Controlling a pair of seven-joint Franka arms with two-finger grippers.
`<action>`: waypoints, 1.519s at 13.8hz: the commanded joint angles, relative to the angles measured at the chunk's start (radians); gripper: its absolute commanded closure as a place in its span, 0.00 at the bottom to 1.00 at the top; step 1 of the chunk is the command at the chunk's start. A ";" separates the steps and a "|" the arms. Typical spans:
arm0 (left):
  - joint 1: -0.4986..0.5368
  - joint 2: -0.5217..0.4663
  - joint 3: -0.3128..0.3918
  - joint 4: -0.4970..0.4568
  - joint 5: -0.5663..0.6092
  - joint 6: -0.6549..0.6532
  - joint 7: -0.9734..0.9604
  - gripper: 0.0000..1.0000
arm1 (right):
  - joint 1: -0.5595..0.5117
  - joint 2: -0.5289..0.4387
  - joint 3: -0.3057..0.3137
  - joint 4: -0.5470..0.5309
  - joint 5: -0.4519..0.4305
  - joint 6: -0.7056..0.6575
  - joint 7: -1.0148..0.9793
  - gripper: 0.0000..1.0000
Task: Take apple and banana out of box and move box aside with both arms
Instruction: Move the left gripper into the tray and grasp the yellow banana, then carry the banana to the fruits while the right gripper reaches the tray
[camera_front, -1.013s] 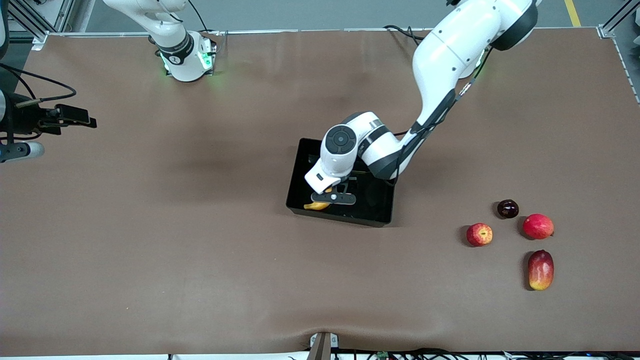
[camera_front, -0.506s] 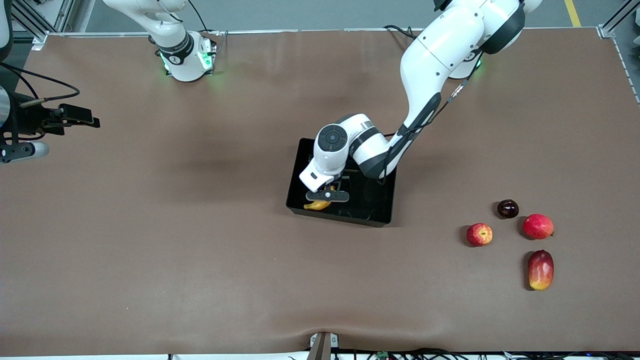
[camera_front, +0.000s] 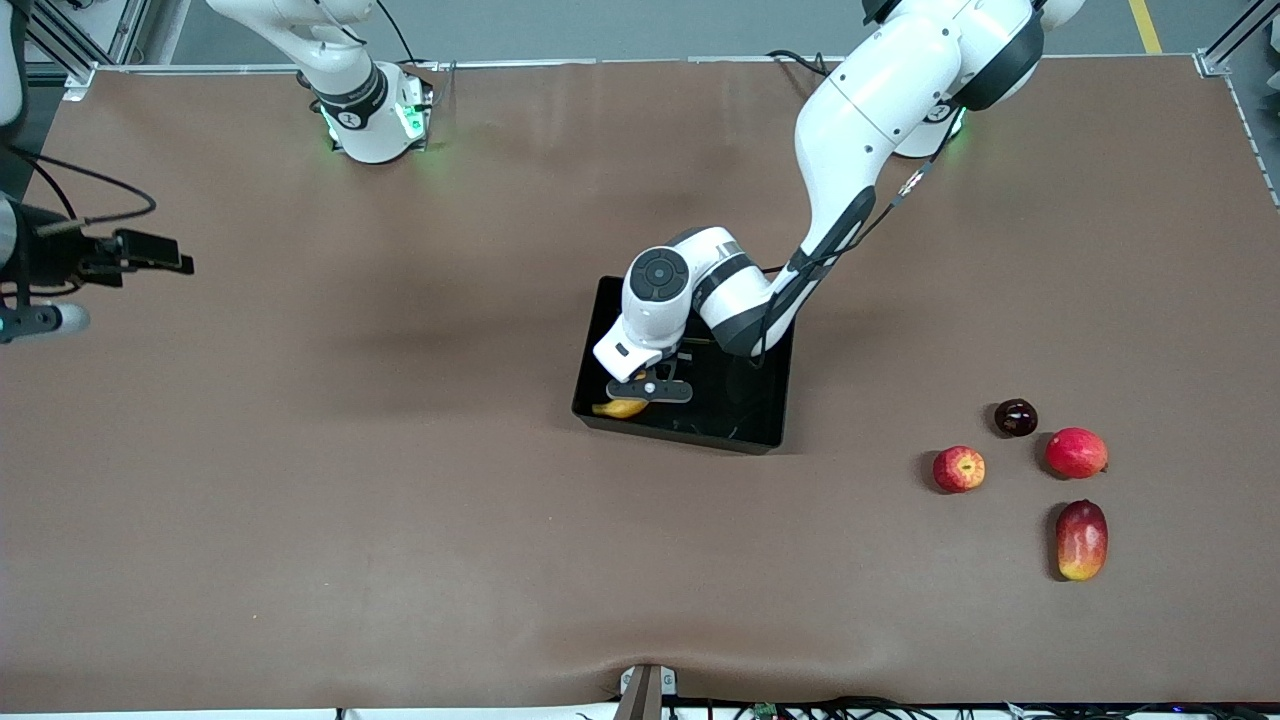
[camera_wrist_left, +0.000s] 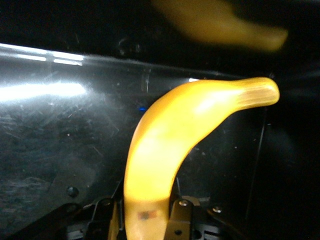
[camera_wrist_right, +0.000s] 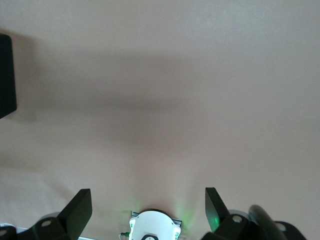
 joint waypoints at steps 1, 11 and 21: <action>0.000 -0.071 0.009 0.000 0.027 -0.043 -0.013 1.00 | -0.012 0.088 0.007 0.025 -0.011 0.001 -0.005 0.00; 0.227 -0.343 -0.008 0.004 -0.059 -0.253 0.304 1.00 | 0.119 0.071 0.017 -0.061 0.141 -0.007 0.269 0.00; 0.580 -0.182 0.059 0.170 -0.111 -0.237 1.052 1.00 | 0.406 0.113 0.020 -0.209 0.200 0.480 0.614 0.00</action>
